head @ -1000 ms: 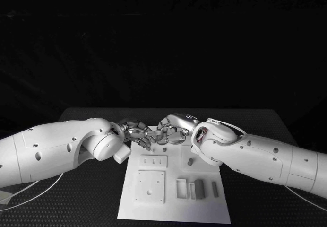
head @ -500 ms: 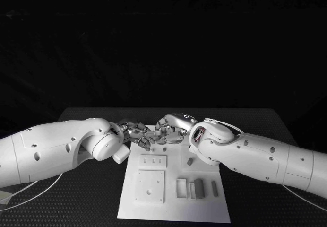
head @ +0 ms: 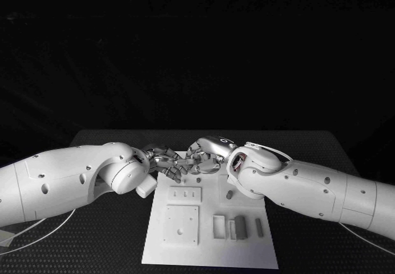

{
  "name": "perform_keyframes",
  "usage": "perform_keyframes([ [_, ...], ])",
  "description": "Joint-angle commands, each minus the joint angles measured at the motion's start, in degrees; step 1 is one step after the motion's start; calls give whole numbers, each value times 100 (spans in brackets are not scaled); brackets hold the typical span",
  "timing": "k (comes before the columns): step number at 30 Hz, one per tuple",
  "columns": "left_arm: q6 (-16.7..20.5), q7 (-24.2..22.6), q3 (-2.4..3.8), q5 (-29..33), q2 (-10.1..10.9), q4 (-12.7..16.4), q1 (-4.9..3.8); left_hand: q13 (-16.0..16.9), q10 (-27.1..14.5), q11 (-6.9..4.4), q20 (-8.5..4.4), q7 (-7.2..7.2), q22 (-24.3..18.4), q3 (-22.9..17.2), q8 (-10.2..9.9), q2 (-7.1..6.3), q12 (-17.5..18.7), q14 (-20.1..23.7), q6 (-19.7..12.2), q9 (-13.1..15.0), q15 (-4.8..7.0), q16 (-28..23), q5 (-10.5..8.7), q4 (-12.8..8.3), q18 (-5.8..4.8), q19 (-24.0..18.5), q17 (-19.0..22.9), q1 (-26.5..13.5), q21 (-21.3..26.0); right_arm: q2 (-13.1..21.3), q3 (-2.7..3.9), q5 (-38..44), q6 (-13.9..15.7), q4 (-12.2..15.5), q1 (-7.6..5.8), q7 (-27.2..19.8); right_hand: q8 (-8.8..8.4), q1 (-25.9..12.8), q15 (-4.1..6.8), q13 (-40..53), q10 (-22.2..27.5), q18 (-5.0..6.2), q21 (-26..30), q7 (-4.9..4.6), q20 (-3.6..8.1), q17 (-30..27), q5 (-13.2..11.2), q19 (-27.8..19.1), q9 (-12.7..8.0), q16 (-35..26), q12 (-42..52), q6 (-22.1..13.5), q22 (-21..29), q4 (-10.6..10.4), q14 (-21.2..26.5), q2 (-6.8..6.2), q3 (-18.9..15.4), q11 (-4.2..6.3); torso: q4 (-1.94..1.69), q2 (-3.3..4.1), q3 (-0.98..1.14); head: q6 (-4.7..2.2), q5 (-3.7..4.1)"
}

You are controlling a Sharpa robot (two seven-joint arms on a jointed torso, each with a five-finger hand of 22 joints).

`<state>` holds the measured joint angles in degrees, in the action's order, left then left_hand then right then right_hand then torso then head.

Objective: Assemble the parts on the task board

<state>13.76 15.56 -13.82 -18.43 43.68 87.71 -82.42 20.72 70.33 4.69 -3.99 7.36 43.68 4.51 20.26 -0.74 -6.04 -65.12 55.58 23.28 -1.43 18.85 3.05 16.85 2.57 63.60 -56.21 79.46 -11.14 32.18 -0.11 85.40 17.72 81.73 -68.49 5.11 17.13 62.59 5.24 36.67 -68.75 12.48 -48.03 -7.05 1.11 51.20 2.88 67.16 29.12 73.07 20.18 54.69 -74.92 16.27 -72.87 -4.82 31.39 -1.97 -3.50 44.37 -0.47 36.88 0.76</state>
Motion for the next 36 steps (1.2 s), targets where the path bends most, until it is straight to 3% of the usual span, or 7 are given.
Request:
perform_keyframes([
  [1,-62,-75,11,33,-12,24,-7,23,43,-16,-14,-12,12,-21,24,57,-29,-50,40,2,0,-21,-20,-4,57,39,-19,92,-39,-17,-3,62,-129,-1,9,-27,-22,-72,2,8,-302,252,7,-26,35,8,12,-9,8,-18,-21,6,-79,3,52,6,-17,92,-5,-2,-5,12,3],
  [8,-2,-93,11,22,-17,-3,-8,150,136,-50,-35,-50,81,-617,46,136,-33,-126,151,27,22,-27,-21,0,34,95,-123,511,-61,-2,-3,39,-199,39,24,-21,-21,-81,3,13,-308,252,8,-25,35,10,12,-9,10,-20,-24,10,-79,1,52,11,-18,94,-3,1,-6,15,2],
  [29,-25,-66,11,44,-80,-78,-9,318,156,-59,-64,-60,245,-966,-2,27,49,-80,191,46,36,66,-10,-13,8,45,-173,187,-75,11,-3,42,-237,30,28,-1,-22,-88,5,21,-313,252,11,-22,37,13,13,-12,11,-23,-33,15,-79,5,53,16,-14,96,-1,1,2,38,-15],
  [32,-30,-57,11,48,-77,-73,-9,362,182,-73,-74,-83,284,-1068,-2,35,58,-89,230,55,48,94,120,-21,10,46,-164,262,-80,10,-3,46,-240,30,28,6,-22,-89,5,22,-313,252,11,-22,37,13,12,-12,12,-23,-34,15,-79,6,53,16,-14,96,-3,-1,2,41,-16],
  [36,-14,-67,11,51,-75,-71,-9,463,249,-102,-90,-133,384,-1123,4,73,75,-94,311,85,65,165,640,-44,7,43,-160,408,-98,5,-3,49,-240,30,31,12,-23,-90,5,24,-313,252,11,-22,37,13,12,-12,12,-24,-36,15,-79,7,53,15,-14,96,0,0,-3,44,-15],
])
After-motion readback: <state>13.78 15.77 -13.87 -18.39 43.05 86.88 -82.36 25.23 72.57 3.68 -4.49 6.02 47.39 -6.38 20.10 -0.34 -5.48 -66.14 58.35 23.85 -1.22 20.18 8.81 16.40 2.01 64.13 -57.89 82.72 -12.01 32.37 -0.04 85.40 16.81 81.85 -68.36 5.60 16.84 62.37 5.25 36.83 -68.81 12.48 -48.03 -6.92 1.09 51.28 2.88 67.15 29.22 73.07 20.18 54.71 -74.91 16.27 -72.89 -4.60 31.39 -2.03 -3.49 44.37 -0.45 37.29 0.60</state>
